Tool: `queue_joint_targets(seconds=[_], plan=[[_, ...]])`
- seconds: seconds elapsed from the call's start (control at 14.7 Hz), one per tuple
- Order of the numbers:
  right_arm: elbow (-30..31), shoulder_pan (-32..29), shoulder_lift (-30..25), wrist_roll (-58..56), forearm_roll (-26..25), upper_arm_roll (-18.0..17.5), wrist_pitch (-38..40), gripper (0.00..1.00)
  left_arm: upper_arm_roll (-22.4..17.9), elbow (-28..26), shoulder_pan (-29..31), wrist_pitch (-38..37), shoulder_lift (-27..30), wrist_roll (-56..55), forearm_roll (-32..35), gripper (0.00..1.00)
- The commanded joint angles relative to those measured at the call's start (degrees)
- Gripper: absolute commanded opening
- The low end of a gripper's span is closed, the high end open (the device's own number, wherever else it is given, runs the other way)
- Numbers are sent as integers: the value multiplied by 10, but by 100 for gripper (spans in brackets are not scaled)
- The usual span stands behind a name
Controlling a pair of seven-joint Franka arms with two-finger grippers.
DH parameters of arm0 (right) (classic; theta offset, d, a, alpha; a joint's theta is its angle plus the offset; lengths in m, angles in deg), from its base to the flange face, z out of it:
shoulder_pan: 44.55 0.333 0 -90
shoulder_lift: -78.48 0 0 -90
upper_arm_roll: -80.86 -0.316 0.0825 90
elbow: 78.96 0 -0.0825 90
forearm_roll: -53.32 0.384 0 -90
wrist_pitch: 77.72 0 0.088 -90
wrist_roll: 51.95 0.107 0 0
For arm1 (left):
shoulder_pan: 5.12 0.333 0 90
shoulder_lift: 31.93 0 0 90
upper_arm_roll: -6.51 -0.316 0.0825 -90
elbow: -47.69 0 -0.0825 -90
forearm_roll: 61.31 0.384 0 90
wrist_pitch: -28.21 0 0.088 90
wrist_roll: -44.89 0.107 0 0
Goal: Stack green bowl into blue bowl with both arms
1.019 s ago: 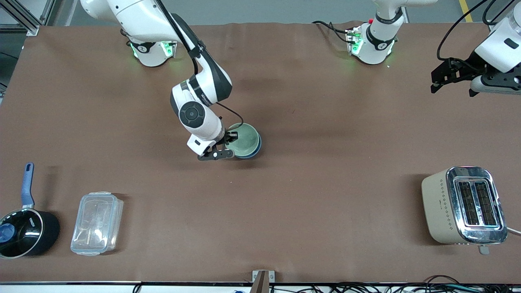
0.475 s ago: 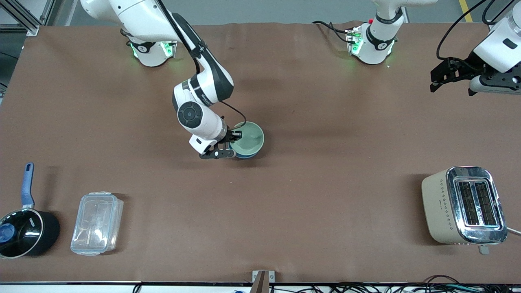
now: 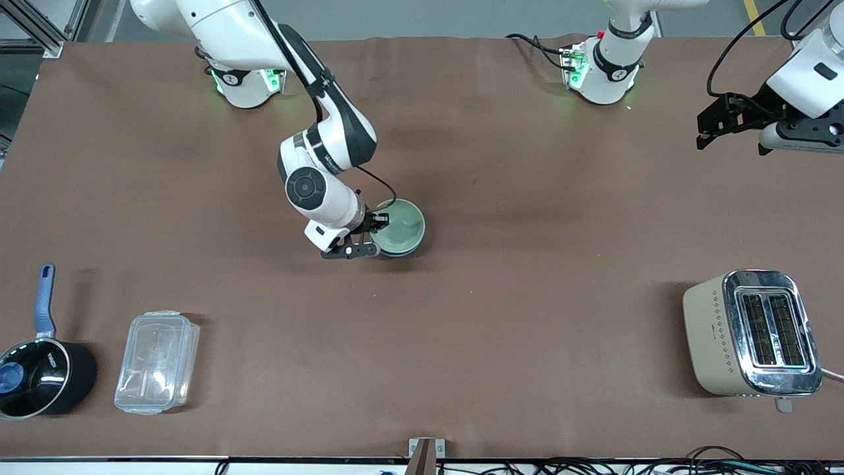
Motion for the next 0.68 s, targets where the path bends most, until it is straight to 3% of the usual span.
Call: queue_joint_targets(seconds=[0.0, 0.07, 0.14, 0.34, 0.61], plan=[[7, -2, -4, -13, 11, 0, -8, 62, 0, -1, -4, -8, 3, 2, -6, 100], [6, -4, -5, -13, 11, 2, -7, 95, 1, -3, -4, -8, 4, 2, -7, 100], [5, -4, -10, -13, 11, 7, -3, 100, 1, -5, -4, -8, 4, 2, -7, 100], [6, -30, -60, -14, 11, 23, 31, 100, 2, -5, -5, -8, 4, 0, -7, 100], [2, -141, -149, -85, 6, 36, 135, 100, 2, -1, -5, -3, 4, -1, -7, 100]])
